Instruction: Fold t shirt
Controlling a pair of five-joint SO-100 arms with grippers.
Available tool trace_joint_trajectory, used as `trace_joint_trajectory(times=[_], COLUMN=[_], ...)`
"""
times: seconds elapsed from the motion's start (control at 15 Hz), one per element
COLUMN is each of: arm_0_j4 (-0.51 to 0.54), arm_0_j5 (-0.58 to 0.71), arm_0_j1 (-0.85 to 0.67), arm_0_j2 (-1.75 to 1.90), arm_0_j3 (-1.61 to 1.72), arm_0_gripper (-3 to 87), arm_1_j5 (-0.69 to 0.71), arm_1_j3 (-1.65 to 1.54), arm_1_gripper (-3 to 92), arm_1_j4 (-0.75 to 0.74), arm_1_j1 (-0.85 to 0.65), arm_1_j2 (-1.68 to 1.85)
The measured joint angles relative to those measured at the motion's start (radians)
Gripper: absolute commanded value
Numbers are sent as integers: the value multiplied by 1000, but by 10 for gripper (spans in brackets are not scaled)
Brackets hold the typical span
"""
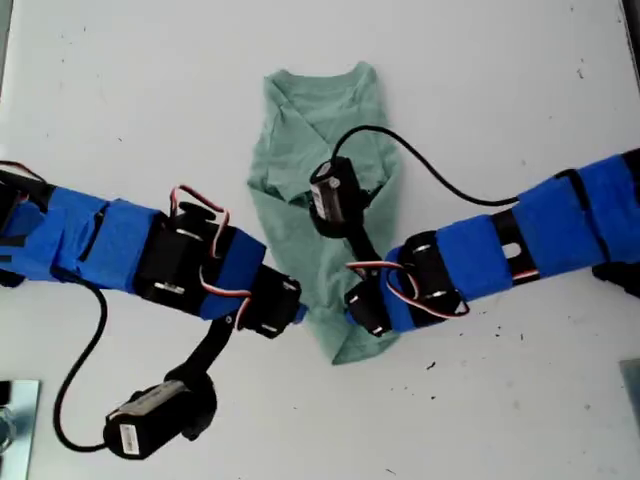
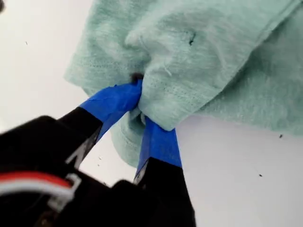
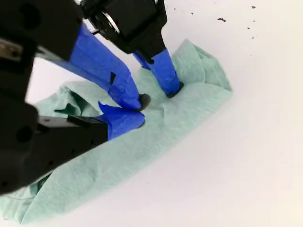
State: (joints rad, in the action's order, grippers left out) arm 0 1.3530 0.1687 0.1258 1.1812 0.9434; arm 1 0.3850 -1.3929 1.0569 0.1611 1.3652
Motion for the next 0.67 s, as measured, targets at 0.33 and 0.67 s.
trace_joint_trajectory(times=[0.33, 0.67], arm_0_j4=[-101, -121], arm_0_j5=[-3, -15], arm_0_j1=[34, 34], arm_0_j2=[-133, -238], arm_0_j3=[0, 0], arm_0_gripper=[228, 277], arm_1_j5=[5, 6], arm_1_j3=[26, 46], arm_1_gripper=[19, 19], arm_1_j4=[20, 38], arm_1_j1=[0, 0], arm_1_j2=[0, 0])
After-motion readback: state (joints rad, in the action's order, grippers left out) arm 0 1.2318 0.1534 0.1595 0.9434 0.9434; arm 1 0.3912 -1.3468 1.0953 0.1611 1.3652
